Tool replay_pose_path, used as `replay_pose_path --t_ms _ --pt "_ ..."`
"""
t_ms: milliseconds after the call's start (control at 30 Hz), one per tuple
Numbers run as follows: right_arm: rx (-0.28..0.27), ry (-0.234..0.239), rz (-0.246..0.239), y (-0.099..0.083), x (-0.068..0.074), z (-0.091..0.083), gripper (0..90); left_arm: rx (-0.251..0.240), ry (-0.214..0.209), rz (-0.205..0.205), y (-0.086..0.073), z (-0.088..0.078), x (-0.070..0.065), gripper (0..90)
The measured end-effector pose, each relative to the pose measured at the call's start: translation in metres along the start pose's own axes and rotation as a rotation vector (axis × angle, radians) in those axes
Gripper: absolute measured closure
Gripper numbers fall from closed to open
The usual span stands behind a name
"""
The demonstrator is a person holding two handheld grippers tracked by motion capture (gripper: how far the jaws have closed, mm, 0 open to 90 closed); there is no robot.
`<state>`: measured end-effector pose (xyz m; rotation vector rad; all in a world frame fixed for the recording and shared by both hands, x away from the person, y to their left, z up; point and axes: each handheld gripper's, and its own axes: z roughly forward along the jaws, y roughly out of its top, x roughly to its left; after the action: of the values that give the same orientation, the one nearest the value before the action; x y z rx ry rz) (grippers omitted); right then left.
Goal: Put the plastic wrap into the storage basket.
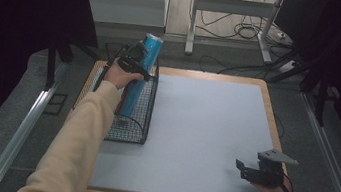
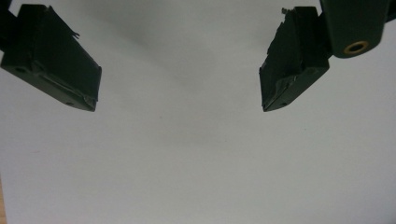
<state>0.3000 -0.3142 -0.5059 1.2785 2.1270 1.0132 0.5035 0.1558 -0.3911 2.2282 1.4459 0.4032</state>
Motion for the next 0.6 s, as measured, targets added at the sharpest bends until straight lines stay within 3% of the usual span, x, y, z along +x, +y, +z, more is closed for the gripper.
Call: replay_pose_path --t_ms 367,600 --pt "-0.001 -0.001 0.003 -0.001 -0.001 0.0 12.9 0.025 0.007 -0.026 0.009 0.018 0.001 32.0" --pt "0.001 -0.004 0.001 -0.001 0.0 0.001 12.9 0.042 0.016 -0.01 0.014 0.025 -0.001 32.0"
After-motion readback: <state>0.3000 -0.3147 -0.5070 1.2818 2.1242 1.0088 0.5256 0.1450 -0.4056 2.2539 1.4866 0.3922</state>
